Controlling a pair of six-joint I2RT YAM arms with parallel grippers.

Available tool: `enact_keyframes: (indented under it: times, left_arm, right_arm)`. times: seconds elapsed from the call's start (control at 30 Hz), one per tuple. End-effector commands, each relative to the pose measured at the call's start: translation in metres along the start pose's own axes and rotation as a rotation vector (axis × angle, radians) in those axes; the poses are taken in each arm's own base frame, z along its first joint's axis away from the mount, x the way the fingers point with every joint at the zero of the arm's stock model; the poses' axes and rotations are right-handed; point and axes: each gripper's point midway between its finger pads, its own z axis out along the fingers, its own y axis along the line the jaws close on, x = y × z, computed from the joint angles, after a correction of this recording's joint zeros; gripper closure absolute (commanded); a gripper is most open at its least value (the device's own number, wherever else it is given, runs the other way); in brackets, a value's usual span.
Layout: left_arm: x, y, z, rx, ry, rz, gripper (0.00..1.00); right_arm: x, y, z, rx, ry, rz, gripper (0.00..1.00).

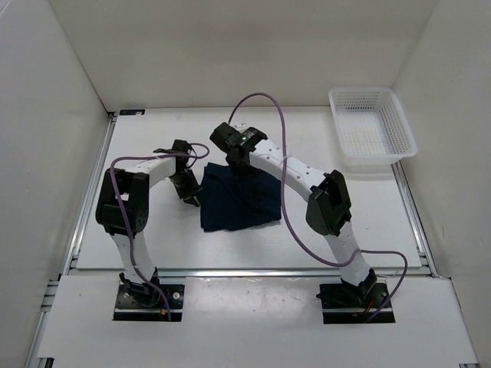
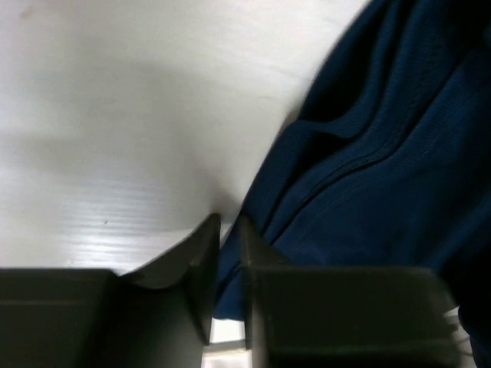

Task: Fold and stack the shorts
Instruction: Fold the shorts

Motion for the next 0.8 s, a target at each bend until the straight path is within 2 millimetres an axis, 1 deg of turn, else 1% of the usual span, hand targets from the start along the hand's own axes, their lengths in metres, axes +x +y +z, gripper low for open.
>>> enact_keyframes:
  times: [0.0, 0.03, 0.07, 0.1, 0.13, 0.17, 0.2, 0.23, 0.27, 0.3, 0.33, 0.37, 0.4, 0.43, 0.47, 0.5, 0.53, 0.57, 0.6, 0.63, 0.67, 0.7, 0.73, 0.77]
  left_arm:
    - [-0.002, 0.002, -0.021, 0.086, -0.003, -0.042, 0.69]
    - [-0.004, 0.0, -0.032, 0.116, -0.021, -0.058, 0.65]
    - [-0.005, 0.0, -0.04, 0.141, -0.022, -0.07, 0.62]
    - [-0.012, 0.005, -0.054, 0.16, -0.062, -0.091, 0.61]
    - [-0.01, 0.008, -0.061, 0.165, -0.057, -0.105, 0.61]
    - [-0.011, 0.012, -0.068, 0.168, -0.067, -0.118, 0.61]
    - [-0.02, 0.016, -0.084, 0.183, -0.104, -0.139, 0.61]
    - [-0.025, 0.02, -0.093, 0.182, -0.13, -0.139, 0.61]
    - [-0.021, 0.028, -0.098, 0.162, -0.122, -0.159, 0.61]
    - [-0.027, 0.032, -0.106, 0.152, -0.152, -0.154, 0.6]
    - [-0.031, 0.038, -0.117, 0.146, -0.185, -0.168, 0.6]
    - [-0.034, 0.039, -0.124, 0.135, -0.209, -0.156, 0.6]
    - [-0.034, 0.045, -0.129, 0.104, -0.225, -0.16, 0.6]
    - [-0.035, 0.047, -0.131, 0.091, -0.234, -0.151, 0.6]
    - [-0.038, 0.046, -0.14, 0.092, -0.259, -0.134, 0.6]
    - [-0.04, 0.045, -0.143, 0.095, -0.268, -0.122, 0.6]
    - [-0.038, 0.043, -0.144, 0.094, -0.263, -0.1, 0.6]
    - [-0.042, 0.038, -0.15, 0.094, -0.286, -0.064, 0.6]
    - [-0.042, 0.033, -0.152, 0.09, -0.297, -0.036, 0.6]
    - [-0.038, 0.021, -0.149, 0.093, -0.279, 0.01, 0.6]
    - [-0.037, 0.013, -0.147, 0.095, -0.274, 0.044, 0.6]
    - [-0.034, 0.005, -0.145, 0.099, -0.265, 0.067, 0.58]
    - [-0.029, -0.007, -0.141, 0.09, -0.26, 0.112, 0.49]
    - [-0.029, -0.015, -0.137, 0.078, -0.249, 0.136, 0.43]
  right_arm:
    - [-0.016, 0.028, 0.004, -0.097, -0.033, 0.052, 1.0]
    - [-0.022, 0.051, 0.003, -0.187, -0.048, 0.061, 1.0]
    - [-0.025, 0.063, 0.0, -0.245, -0.052, 0.068, 0.95]
    - [-0.025, 0.075, 0.0, -0.308, -0.049, 0.056, 0.81]
    - [-0.036, 0.092, -0.004, -0.401, -0.092, 0.056, 0.73]
    - [-0.034, 0.113, -0.016, -0.536, -0.073, 0.037, 0.67]
    - [-0.038, 0.123, -0.028, -0.613, -0.093, 0.027, 0.58]
    - [-0.049, 0.134, -0.04, -0.692, -0.14, 0.017, 0.54]
    - [-0.044, 0.139, -0.044, -0.738, -0.131, -0.001, 0.51]
    - [-0.043, 0.141, -0.051, -0.771, -0.133, -0.006, 0.46]
    - [-0.044, 0.14, -0.069, -0.818, -0.155, -0.035, 0.36]
    - [-0.035, 0.139, -0.069, -0.834, -0.142, -0.04, 0.33]
    - [-0.042, 0.125, -0.085, -0.854, -0.177, -0.035, 0.32]
    - [-0.039, 0.119, -0.089, -0.868, -0.181, -0.032, 0.32]
    - [-0.041, 0.113, -0.093, -0.882, -0.208, -0.024, 0.32]
    - [-0.031, 0.09, -0.091, -0.863, -0.198, 0.013, 0.32]
    - [-0.027, 0.081, -0.092, -0.866, -0.194, 0.048, 0.32]
    - [-0.015, 0.066, -0.089, -0.858, -0.194, 0.076, 0.32]
    - [-0.015, 0.049, -0.082, -0.844, -0.189, 0.114, 0.32]
    - [-0.009, 0.038, -0.077, -0.817, -0.18, 0.14, 0.34]
    - [-0.004, 0.028, -0.071, -0.787, -0.178, 0.156, 0.36]
    - [0.008, 0.011, -0.061, -0.742, -0.156, 0.182, 0.36]
    - [0.014, 0.003, -0.056, -0.717, -0.143, 0.194, 0.37]
    - [0.02, -0.009, -0.055, -0.698, -0.129, 0.211, 0.37]
